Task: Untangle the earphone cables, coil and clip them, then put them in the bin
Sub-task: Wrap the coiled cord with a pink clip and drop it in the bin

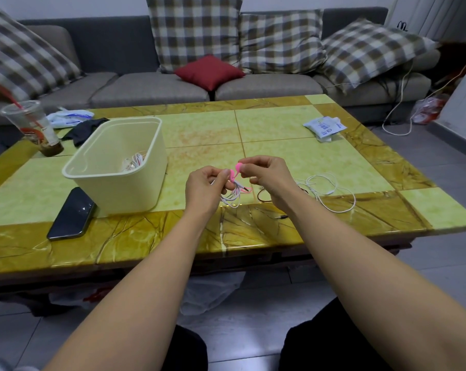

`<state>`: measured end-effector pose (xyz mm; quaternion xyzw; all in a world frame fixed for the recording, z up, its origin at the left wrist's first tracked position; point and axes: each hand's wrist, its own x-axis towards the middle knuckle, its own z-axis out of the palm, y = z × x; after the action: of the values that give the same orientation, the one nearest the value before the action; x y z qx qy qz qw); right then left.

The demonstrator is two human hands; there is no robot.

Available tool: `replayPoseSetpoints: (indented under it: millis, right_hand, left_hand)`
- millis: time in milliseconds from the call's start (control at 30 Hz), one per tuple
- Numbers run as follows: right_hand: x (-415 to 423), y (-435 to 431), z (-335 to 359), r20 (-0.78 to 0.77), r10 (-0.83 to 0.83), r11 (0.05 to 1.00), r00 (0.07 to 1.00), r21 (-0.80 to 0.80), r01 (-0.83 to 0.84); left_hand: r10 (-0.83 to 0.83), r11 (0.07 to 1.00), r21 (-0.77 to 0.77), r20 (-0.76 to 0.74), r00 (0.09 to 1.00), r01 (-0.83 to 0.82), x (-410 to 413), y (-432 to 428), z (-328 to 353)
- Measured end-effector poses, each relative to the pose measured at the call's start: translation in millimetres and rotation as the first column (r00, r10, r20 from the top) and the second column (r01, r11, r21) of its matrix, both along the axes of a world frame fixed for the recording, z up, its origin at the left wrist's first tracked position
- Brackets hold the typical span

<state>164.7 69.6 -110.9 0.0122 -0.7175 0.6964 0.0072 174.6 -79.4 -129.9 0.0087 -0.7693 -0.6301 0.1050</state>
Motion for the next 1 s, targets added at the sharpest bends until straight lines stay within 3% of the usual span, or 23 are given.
replayPoseSetpoints:
  millis: [133,200,533,733,833,1000]
  right_hand:
    - [1,4,-1,0.026,0.283,0.959,0.959,-0.025,-0.282]
    - [0,7,-3,0.034,0.339,0.940,0.940,0.028,-0.340]
    - [-3,2,-8,-0.076,0.119,0.987,0.990,0.116,-0.110]
    - [-5,0,-12,-0.076,0.113,0.977,0.991,0.188,-0.097]
    - [-6,-1,-13,-0.126,0.028,0.992,0.992,0.122,-0.012]
    - [-3,2,-12,-0.120,0.087,0.989,0.989,0.127,-0.072]
  left_hand:
    - [0.038,0.999,0.030,0.056,0.998,-0.039,-1,2,1]
    - [0.022,0.999,0.043,0.072,0.997,-0.025,0,1,1]
    - [-0.044,0.991,0.127,0.042,0.998,0.038,5,3,4]
    - [-0.119,0.987,0.113,0.034,0.992,0.115,7,3,5]
    - [-0.112,0.987,0.122,0.046,0.993,0.105,7,5,5]
    - [-0.137,0.986,0.104,0.087,0.987,0.128,6,0,4]
